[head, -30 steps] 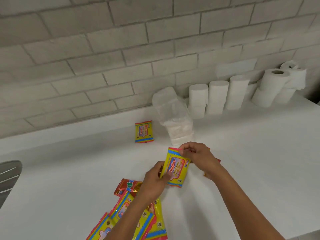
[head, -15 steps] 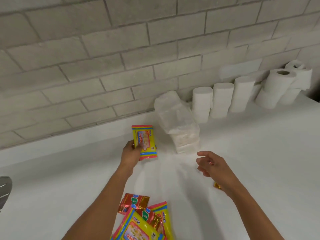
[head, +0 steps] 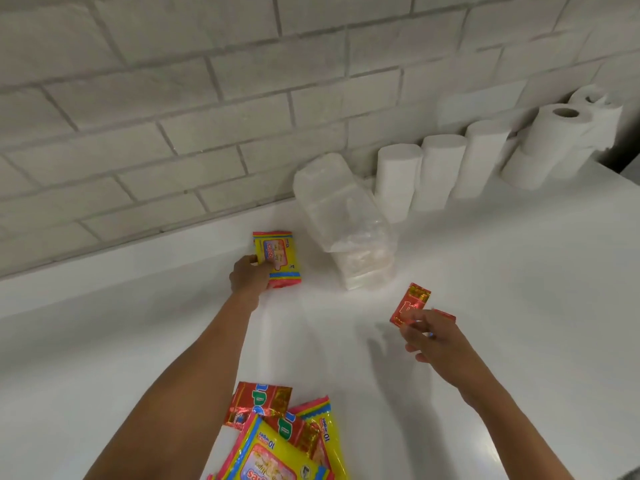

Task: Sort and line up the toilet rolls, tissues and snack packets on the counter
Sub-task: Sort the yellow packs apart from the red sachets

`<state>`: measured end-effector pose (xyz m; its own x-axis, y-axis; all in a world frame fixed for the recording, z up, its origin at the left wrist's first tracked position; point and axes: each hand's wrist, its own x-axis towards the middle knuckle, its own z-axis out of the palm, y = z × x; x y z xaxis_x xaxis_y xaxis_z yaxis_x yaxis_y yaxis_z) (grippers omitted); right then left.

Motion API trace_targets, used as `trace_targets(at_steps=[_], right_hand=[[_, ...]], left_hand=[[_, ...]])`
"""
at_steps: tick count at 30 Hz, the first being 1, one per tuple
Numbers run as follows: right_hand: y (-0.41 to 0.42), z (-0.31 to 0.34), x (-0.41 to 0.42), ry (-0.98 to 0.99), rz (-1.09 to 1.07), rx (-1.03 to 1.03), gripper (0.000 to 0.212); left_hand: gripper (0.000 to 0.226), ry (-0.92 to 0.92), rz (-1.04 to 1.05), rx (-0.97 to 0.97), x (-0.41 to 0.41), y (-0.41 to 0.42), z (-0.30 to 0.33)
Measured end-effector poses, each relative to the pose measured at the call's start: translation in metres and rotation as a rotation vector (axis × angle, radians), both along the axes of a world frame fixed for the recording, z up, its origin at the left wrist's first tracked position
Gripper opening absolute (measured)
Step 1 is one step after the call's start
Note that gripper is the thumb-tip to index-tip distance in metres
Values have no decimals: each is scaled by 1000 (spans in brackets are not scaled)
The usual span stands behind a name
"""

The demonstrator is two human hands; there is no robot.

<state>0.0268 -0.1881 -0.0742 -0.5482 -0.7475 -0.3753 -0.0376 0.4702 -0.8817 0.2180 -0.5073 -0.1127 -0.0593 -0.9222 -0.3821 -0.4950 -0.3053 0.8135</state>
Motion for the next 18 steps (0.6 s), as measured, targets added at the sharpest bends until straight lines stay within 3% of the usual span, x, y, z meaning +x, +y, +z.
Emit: trace_targets(at_steps=[3, 8, 18], right_hand=[[0, -3, 7, 35, 33, 39, 17], [-6, -3, 24, 75, 121, 62, 19], [-16, 5, 76, 167, 388, 42, 16]], left_hand=[[68, -179, -38, -70, 2, -4, -7], [65, -382, -90, -154, 10, 13, 4], [31, -315, -257, -325, 70, 83, 23]])
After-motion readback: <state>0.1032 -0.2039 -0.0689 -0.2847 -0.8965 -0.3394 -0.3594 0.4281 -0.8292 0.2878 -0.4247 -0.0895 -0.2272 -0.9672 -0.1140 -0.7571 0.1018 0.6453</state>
